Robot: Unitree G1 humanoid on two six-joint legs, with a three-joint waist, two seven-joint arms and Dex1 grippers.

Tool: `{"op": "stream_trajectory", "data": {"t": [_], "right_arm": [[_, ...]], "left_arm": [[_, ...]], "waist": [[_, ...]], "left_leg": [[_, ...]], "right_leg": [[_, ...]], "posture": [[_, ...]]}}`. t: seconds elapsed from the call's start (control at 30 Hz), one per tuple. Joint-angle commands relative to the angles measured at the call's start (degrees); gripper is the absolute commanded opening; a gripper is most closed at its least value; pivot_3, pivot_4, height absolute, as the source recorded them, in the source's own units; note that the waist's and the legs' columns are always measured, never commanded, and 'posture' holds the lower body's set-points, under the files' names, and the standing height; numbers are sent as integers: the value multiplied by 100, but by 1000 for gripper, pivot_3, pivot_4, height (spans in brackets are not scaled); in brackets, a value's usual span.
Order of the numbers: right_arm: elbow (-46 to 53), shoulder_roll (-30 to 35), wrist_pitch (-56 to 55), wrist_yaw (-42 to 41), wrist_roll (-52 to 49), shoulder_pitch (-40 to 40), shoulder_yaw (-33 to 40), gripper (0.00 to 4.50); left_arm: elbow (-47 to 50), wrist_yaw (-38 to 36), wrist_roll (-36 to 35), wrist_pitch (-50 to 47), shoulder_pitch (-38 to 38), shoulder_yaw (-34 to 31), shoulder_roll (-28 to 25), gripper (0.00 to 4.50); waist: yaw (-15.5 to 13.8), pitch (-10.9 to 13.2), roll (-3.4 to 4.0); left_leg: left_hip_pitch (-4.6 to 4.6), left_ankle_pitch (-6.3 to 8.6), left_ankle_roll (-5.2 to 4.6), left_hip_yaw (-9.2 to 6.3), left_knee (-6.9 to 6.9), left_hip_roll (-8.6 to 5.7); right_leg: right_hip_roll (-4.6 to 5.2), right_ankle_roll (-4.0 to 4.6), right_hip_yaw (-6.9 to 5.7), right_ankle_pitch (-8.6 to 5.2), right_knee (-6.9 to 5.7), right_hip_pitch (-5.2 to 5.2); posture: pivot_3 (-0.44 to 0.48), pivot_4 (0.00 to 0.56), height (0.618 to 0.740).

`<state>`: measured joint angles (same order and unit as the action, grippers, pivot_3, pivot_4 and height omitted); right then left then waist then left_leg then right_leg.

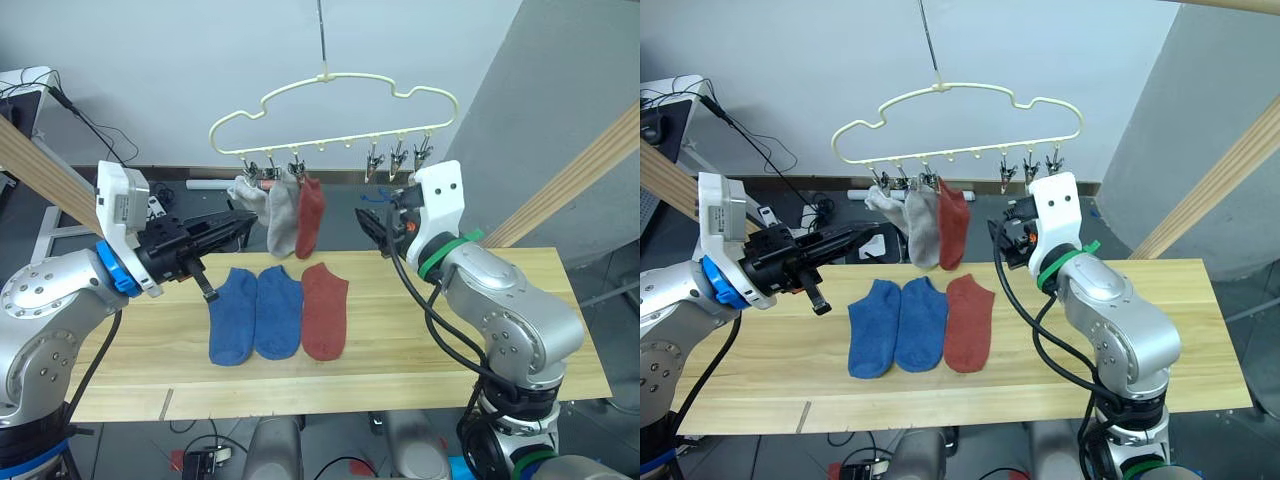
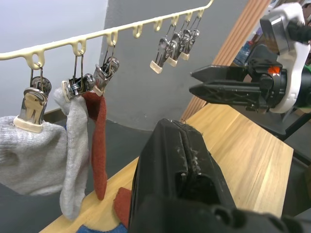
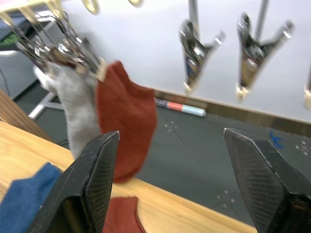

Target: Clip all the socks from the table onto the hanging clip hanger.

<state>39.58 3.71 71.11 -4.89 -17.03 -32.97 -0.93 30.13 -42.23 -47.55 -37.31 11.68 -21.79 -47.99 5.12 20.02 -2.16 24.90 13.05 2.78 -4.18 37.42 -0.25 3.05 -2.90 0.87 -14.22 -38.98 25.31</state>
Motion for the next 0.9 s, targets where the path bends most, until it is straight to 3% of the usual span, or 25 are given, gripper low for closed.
{"op": "stream_trajectory", "data": {"t": [0.03, 0.4, 0.47, 0.57, 0.9], "right_arm": [[99, -67, 14, 44, -65, -147, 153, 3583], [9, -262, 55, 65, -87, -306, 204, 3583], [3, -304, 67, 70, -89, -328, 202, 3583], [3, -386, 100, 74, -106, -348, 150, 3043], [-144, -503, 85, 107, -61, -542, 165, 3043]], "left_arm": [[210, -118, -112, 14, -42, -126, -122, 1210], [171, -160, -333, -72, 84, -444, -449, 4479], [148, -105, -530, -290, 118, -504, -539, 4479], [172, -63, -809, -567, 206, -542, -692, 4500], [284, 67, -925, -637, 296, -530, -731, 4500]], "waist": [[0, 0, 0], [-7, 0, 0], [-8, 0, 0], [-12, 0, 0], [-13, 0, 1]], "left_leg": [[0, 0, 0, 0, 0, 0], [0, 0, 0, 0, -1, 0], [0, 0, 0, -1, -1, 0], [0, 0, 0, -3, -1, 1], [-1, 0, 0, -1, -1, 0]], "right_leg": [[0, 0, 1, 0, 0, 0], [-1, 1, -1, 0, -1, 1], [-1, 1, -1, 0, -2, 1], [-1, 1, -2, 0, -2, 1], [-1, 1, -2, 0, -3, 1]], "posture": [[-141, 292, 740], [-116, 293, 740], [-112, 294, 740], [-104, 297, 740], [-94, 307, 740]]}}
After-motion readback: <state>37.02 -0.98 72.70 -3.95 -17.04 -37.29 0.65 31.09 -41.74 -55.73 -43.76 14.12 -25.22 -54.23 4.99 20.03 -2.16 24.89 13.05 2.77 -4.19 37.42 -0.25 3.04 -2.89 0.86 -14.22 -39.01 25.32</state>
